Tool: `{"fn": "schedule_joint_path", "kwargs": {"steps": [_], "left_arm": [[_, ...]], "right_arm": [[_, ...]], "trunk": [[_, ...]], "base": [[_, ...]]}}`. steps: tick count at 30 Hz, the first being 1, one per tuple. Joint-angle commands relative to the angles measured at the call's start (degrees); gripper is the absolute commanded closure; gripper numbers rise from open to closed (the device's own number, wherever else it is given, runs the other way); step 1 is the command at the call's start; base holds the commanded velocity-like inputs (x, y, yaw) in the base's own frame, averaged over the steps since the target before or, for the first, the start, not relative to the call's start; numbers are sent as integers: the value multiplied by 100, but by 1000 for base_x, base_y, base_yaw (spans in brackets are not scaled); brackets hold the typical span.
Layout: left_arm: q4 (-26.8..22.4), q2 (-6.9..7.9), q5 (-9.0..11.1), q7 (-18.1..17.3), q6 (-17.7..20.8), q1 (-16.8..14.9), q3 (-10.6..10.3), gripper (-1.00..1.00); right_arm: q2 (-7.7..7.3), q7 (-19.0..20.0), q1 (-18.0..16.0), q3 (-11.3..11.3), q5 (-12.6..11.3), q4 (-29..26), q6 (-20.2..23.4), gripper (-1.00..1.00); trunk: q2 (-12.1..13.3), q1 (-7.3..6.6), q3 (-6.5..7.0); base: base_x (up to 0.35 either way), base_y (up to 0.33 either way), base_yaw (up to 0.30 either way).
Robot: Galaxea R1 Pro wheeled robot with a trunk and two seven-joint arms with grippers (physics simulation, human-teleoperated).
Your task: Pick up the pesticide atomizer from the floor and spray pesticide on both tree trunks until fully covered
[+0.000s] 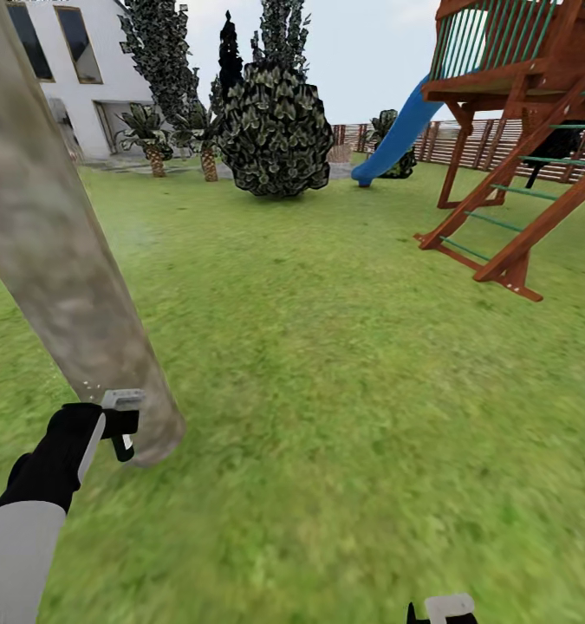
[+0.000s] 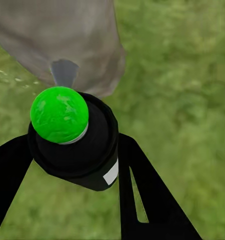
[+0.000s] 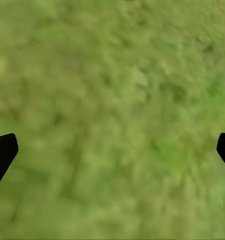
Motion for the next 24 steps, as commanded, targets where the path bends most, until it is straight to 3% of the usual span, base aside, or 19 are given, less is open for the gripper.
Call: {"fn": "schedule_joint_path", "kwargs": {"steps": [1, 6, 13, 15, 19, 23, 24], "left_arm": [[-2, 5, -61, -56, 23, -8, 21, 100], [42, 84, -98, -47, 13, 32, 35, 100], [357, 98, -105, 21, -79, 571, 54, 100], [379, 103, -140, 43, -163, 608, 436, 100], [380, 131, -155, 70, -196, 610, 569, 100], [386, 524, -148, 76, -200, 616, 617, 100], [388, 557, -145, 76, -198, 618, 613, 100]], "right_arm": [[3, -22, -3, -44, 59, 2, -13, -100], [3, -22, -3, -44, 60, 2, -16, -100], [0, -22, -3, -52, 57, 0, -16, -100], [-5, -22, -3, -53, 60, -6, -16, -100], [-6, -22, -3, -55, 60, -7, -16, -100], [2, -22, -3, -54, 52, -5, -16, -100], [3, -22, -3, -58, 52, -6, -16, -100]], "trunk": [[-2, 1, -5], [-2, 1, -5], [-2, 1, -5], [-2, 1, -5], [-2, 1, -5], [-2, 1, -5], [-2, 1, -5]], "base": [[193, -233, 231], [198, -230, 272], [215, -212, 155], [241, -176, 2], [132, -80, 0], [5, -3, 0], [0, 0, 89]]}}
